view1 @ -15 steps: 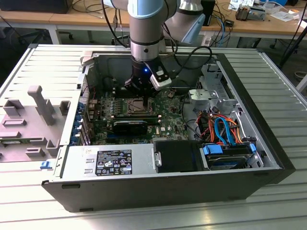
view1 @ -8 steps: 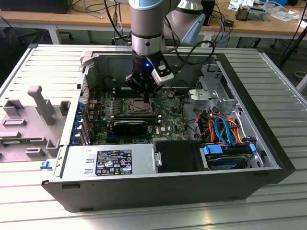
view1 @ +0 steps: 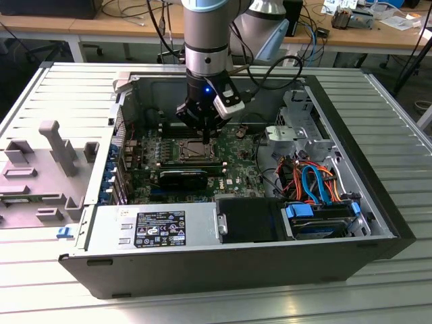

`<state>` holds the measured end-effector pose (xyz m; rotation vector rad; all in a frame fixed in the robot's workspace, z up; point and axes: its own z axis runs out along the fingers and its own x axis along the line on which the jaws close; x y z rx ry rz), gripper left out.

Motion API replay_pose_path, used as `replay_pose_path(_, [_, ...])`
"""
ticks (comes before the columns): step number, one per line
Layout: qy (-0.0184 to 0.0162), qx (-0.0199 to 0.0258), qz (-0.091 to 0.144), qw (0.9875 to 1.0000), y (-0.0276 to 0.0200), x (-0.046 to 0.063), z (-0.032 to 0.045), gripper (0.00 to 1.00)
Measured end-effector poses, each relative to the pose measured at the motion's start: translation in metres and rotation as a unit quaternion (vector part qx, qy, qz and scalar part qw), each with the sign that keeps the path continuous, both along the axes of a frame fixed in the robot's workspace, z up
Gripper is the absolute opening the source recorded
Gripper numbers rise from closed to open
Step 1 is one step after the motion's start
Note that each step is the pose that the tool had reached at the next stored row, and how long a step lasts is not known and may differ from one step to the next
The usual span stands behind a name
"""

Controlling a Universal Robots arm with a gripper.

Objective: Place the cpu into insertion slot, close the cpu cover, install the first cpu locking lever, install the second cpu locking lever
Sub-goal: 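Install the first cpu locking lever, then install the second cpu locking lever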

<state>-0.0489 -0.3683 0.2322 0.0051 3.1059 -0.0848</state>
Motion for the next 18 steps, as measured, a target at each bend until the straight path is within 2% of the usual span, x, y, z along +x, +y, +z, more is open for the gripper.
replay_pose_path(7, [0.0001, -0.0001, 0.0, 1.0, -0.0011, 0.0, 0.0001, 0.11])
replay_pose_path(12, [0.0005, 0.0, 0.0, 1.0, -0.0096, 0.004, -0.0012, 0.11])
replay_pose_path(14, [0.0008, 0.0, 0.0, 1.0, -0.015, 0.005, -0.0021, 0.11])
replay_pose_path(15, [0.001, 0.0001, 0.0, 1.0, -0.0195, 0.008, -0.0026, 0.11])
replay_pose_path(18, [0.0011, 0.0, 0.003, 1.0, -0.0273, 0.009, -0.004, 0.11])
